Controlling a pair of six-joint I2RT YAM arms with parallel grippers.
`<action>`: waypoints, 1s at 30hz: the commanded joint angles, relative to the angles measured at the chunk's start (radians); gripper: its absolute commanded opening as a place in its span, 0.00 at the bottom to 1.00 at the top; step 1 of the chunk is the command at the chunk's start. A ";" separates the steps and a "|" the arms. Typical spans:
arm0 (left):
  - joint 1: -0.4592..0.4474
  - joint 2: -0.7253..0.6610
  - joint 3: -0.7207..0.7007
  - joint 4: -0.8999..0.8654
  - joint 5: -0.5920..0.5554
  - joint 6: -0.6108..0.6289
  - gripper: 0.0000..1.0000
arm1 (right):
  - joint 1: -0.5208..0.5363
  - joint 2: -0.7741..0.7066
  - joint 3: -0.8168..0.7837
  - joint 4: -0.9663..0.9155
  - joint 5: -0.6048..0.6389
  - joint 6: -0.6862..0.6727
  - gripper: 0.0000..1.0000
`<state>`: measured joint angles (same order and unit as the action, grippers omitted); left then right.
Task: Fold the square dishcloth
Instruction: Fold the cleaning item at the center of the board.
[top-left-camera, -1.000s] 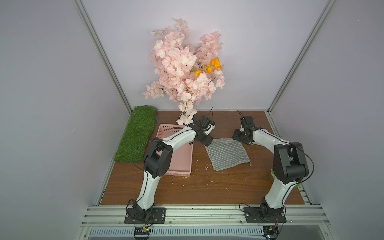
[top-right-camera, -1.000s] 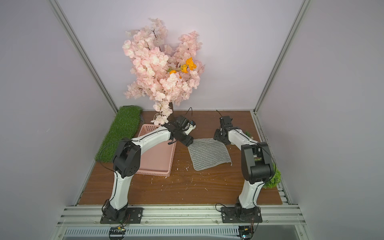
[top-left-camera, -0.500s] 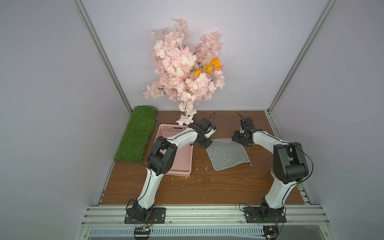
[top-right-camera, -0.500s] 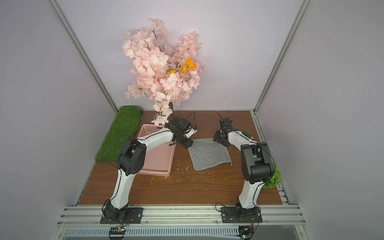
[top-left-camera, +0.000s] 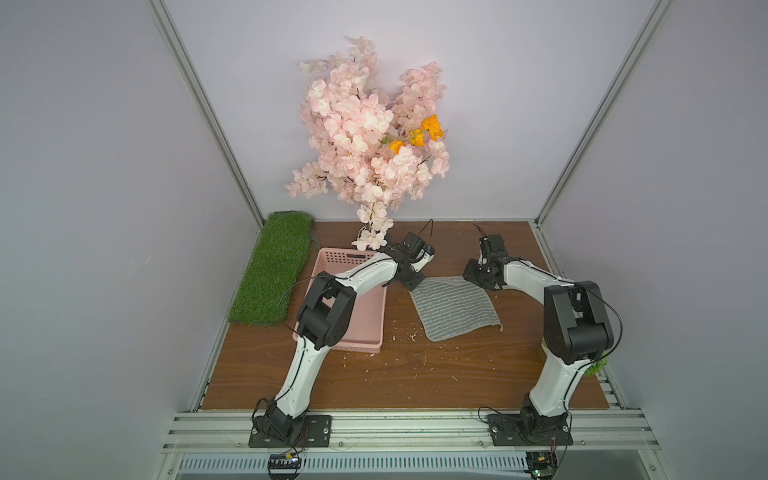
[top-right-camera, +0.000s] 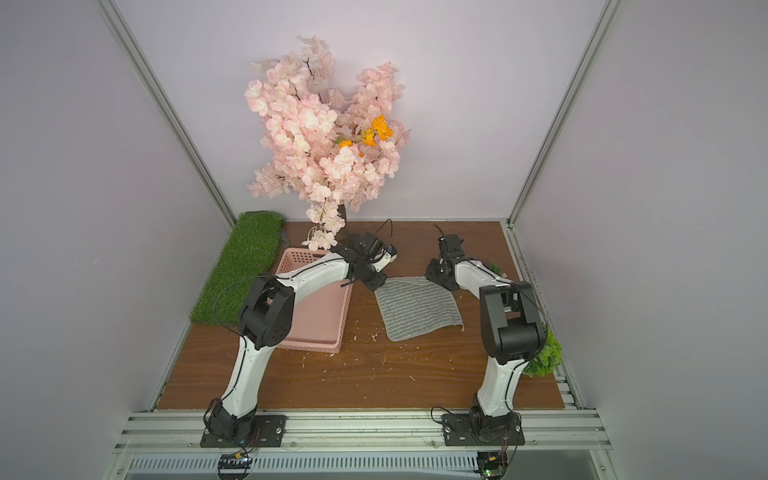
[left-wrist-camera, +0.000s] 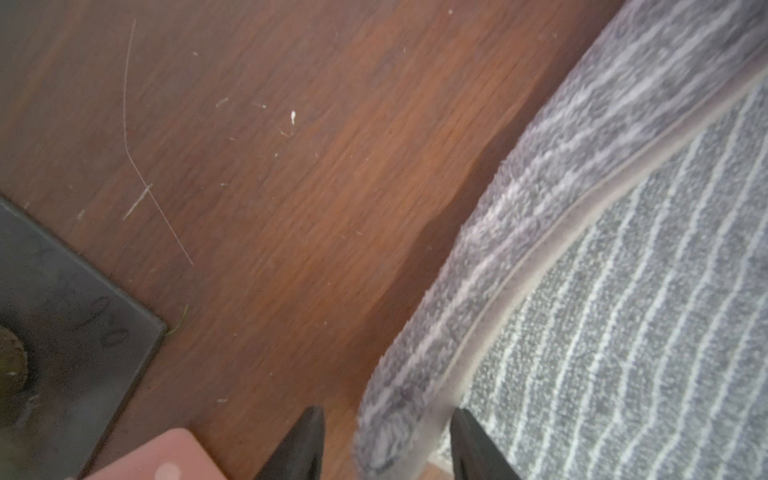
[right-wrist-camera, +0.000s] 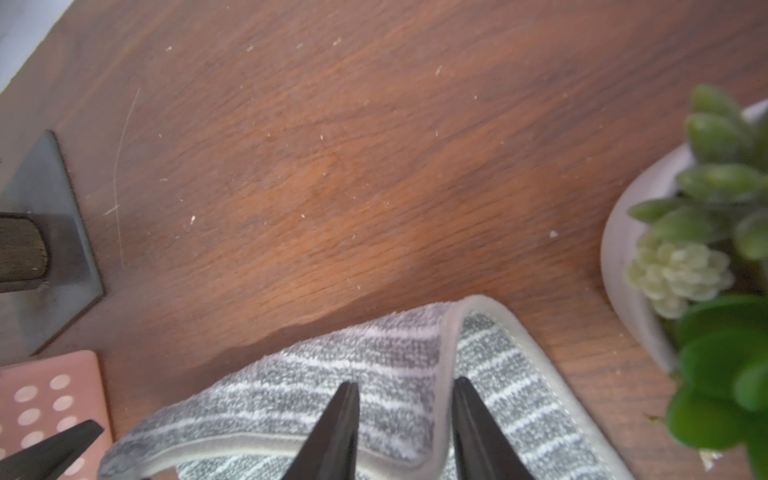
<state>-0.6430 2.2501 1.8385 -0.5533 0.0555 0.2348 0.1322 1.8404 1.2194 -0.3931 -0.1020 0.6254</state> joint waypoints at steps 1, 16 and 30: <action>-0.007 0.028 0.035 -0.011 -0.014 0.017 0.52 | -0.002 0.012 0.020 0.004 0.004 0.006 0.38; -0.008 0.019 0.014 -0.011 0.046 0.062 0.61 | -0.001 0.021 0.020 0.005 0.000 0.008 0.34; -0.008 0.051 0.033 -0.011 -0.016 0.069 0.33 | 0.004 0.023 0.017 0.010 -0.003 0.013 0.35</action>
<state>-0.6430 2.2776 1.8565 -0.5533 0.0513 0.2932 0.1326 1.8515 1.2194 -0.3916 -0.1024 0.6346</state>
